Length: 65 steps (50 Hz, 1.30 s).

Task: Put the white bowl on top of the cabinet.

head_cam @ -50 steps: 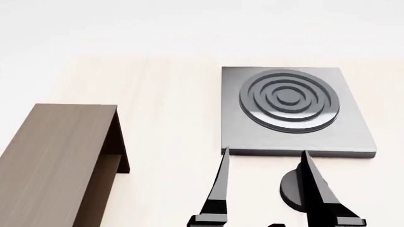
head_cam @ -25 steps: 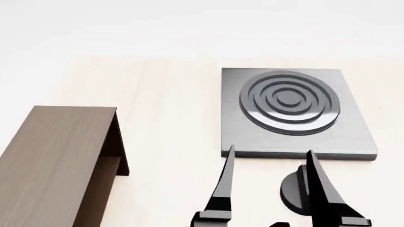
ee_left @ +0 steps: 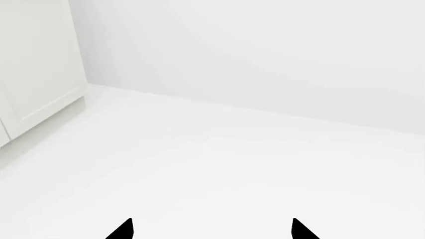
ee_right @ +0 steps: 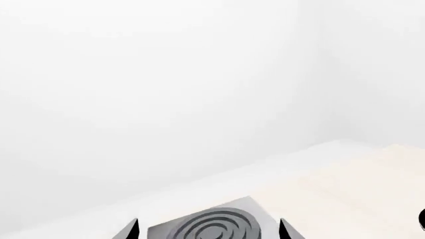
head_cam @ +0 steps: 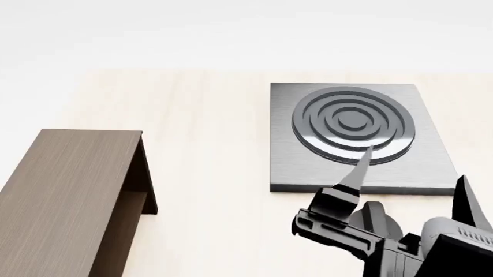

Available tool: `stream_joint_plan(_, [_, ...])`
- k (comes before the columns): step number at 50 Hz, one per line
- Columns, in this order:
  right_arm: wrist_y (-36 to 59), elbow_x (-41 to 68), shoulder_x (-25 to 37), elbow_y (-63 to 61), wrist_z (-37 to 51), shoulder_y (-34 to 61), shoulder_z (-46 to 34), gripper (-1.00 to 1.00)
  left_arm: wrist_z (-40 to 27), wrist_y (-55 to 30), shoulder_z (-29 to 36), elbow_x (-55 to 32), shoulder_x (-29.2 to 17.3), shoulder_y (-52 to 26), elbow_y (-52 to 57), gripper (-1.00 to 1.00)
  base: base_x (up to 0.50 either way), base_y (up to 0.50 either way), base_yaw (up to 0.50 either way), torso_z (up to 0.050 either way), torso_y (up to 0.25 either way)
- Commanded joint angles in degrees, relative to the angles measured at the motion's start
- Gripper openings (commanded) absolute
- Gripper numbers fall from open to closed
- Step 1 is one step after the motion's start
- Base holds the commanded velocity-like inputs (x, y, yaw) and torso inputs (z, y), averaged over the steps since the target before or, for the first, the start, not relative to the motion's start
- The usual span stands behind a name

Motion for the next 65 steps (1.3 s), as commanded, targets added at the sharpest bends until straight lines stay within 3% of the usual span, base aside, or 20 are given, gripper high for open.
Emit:
stream_joint_plan(1, [14.85, 7.72, -1.47, -0.14, 7.86, 6.88, 6.87, 1.00, 0.20, 0.55, 0.10, -0.74, -0.10, -0.02, -0.58, 1.00, 0.00, 0.00, 0.00, 0.000, 0.000])
stream_joint_plan(10, [29.87, 16.74, -4.63, -0.56, 15.52, 14.80, 16.50, 1.00, 0.32, 0.88, 0.20, -1.28, -0.21, -0.07, -0.98, 1.00, 0.00, 0.00, 0.00, 0.000, 0.000])
stream_joint_plan(24, [43.09, 29.48, -7.24, -1.18, 22.64, 20.36, 28.95, 1.00, 0.23, 0.98, 0.36, -1.49, -0.35, -0.14, -1.20, 1.00, 0.00, 0.00, 0.00, 0.000, 0.000])
stream_joint_plan(31, [43.20, 47.98, -3.89, 1.92, 37.62, 21.92, 33.24, 1.00, 0.32, 1.13, 0.36, -1.74, -0.40, -0.09, -1.29, 1.00, 0.00, 0.00, 0.00, 0.000, 0.000])
stream_joint_plan(50, [35.30, 63.43, 3.62, 3.77, 50.69, 16.93, 35.53, 1.00, 0.15, 1.22, 0.45, -1.63, -0.38, -0.02, -1.36, 1.00, 0.00, 0.00, 0.00, 0.000, 0.000])
stream_joint_plan(65, [-0.57, 63.22, 27.84, -0.75, 50.74, -5.12, 28.24, 1.00, 0.07, 1.02, 0.52, -1.49, -0.45, -0.13, -1.34, 1.00, 0.00, 0.00, 0.00, 0.000, 0.000])
